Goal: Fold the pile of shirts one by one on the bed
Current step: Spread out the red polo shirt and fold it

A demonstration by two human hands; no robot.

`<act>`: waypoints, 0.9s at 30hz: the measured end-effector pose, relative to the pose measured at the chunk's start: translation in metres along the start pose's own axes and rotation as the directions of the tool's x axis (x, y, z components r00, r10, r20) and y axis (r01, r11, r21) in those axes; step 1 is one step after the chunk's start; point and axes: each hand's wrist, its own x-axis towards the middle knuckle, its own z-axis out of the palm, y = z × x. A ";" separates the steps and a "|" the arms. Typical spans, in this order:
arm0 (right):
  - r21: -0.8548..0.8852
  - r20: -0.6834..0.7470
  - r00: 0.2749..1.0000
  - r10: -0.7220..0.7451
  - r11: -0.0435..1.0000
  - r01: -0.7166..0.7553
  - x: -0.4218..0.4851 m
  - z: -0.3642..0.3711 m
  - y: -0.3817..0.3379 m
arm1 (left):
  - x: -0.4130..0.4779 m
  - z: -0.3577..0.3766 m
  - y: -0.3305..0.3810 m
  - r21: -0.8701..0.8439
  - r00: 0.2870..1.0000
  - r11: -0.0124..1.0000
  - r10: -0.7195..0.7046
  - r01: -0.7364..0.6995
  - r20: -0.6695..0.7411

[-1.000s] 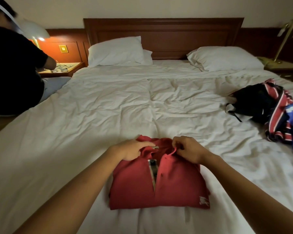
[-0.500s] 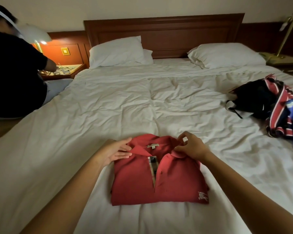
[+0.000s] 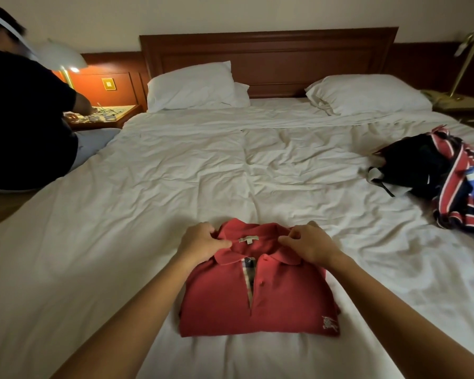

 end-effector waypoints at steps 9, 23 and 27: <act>0.016 -0.069 0.992 0.109 0.994 -0.108 0.044 0.027 -0.017 | 0.033 0.013 -0.001 0.129 0.995 0.991 0.035 -0.022 -0.098; 0.495 0.068 0.994 0.087 0.862 -0.109 0.057 0.017 -0.017 | 0.038 -0.004 -0.011 -0.468 0.956 0.843 -0.163 0.264 0.245; 0.416 0.230 0.970 0.076 0.894 -0.169 0.065 0.009 -0.028 | 0.054 -0.001 -0.001 -0.188 0.988 0.982 0.000 0.030 0.157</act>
